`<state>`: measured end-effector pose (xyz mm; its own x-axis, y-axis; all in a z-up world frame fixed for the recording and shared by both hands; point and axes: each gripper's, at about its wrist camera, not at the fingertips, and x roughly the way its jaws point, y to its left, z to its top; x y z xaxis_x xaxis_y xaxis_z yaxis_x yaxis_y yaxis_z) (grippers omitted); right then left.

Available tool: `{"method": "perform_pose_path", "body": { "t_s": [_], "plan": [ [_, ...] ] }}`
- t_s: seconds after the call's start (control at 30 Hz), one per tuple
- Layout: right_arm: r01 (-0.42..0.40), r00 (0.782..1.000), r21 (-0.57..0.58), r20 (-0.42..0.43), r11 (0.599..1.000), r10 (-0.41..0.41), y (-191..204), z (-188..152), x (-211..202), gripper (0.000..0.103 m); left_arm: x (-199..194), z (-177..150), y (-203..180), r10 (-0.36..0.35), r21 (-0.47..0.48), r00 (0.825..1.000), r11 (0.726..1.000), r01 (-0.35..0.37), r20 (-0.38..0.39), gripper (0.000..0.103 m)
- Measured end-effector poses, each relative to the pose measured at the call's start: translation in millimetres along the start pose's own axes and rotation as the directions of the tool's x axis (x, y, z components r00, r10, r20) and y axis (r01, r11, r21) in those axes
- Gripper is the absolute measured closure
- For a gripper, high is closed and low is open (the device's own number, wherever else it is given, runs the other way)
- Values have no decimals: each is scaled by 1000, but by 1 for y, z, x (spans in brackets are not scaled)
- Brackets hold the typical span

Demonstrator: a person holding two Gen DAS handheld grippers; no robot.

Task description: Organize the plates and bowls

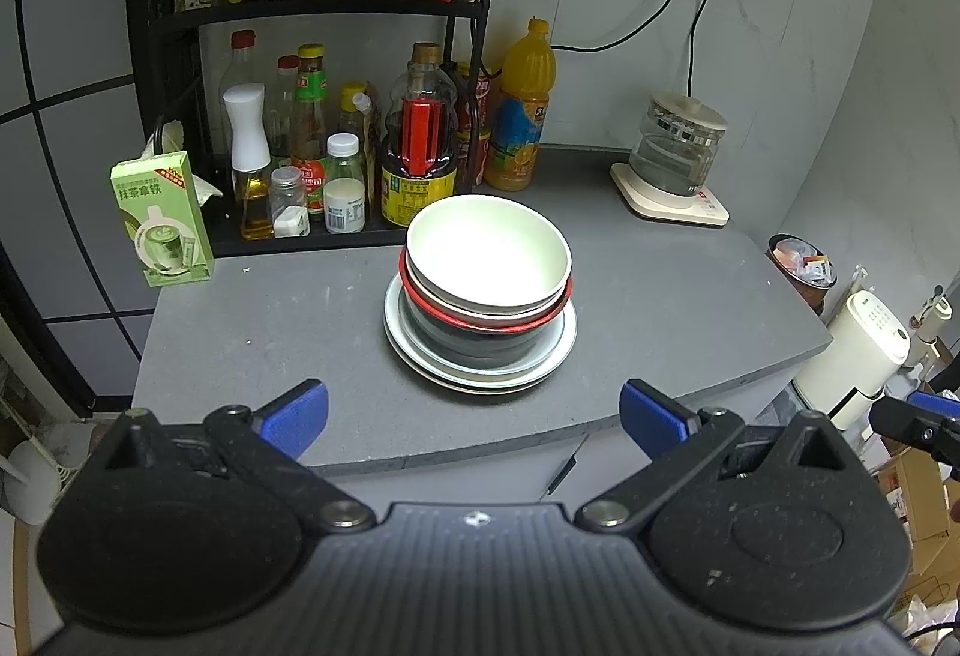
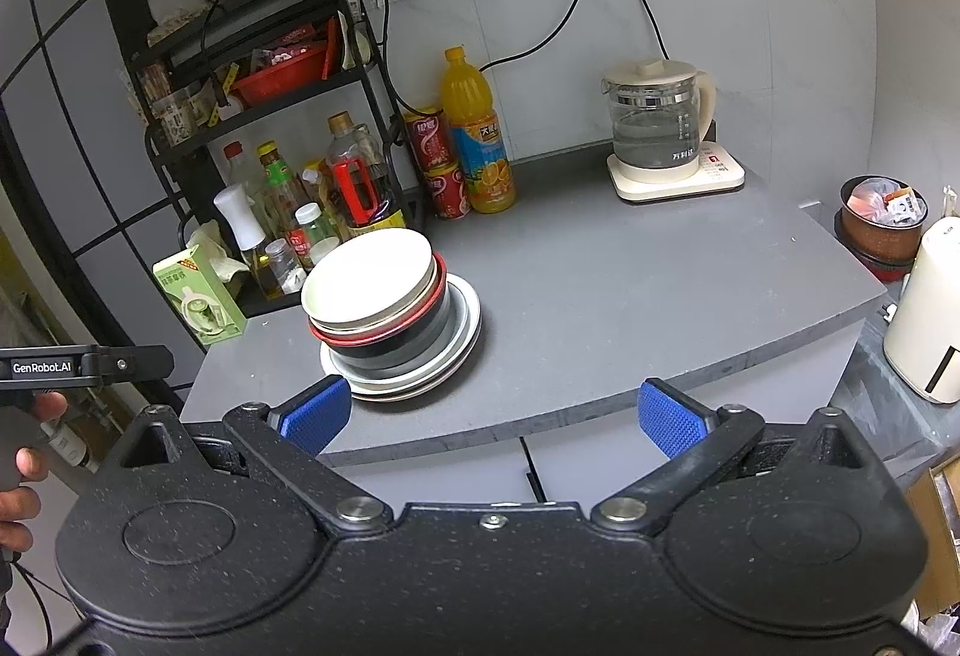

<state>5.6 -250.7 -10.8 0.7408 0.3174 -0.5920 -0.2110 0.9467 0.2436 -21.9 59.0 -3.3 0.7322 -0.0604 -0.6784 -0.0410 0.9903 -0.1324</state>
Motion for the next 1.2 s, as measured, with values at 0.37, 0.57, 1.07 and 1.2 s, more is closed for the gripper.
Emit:
{"method": "perform_pose_path", "body": {
  "t_s": [0.37,0.57,1.07,1.2],
  "plan": [
    [0,1000,7,-1,1000,0,0,1,0,0,-1,0,-2,-6,-8,1000,1000,6,-10,0],
    [2,1000,9,-2,1000,-2,-2,0,-1,0,0,1,-3,1,-6,1000,1000,-1,-10,1],
    [-11,1000,17,-9,1000,11,2,0,0,0,-7,-1,3,17,-9,1000,1000,-17,-12,0],
    [-11,1000,27,-26,1000,11,7,2,2,0,-10,-2,5,18,-5,1000,1000,-18,-15,1]
  ]
}}
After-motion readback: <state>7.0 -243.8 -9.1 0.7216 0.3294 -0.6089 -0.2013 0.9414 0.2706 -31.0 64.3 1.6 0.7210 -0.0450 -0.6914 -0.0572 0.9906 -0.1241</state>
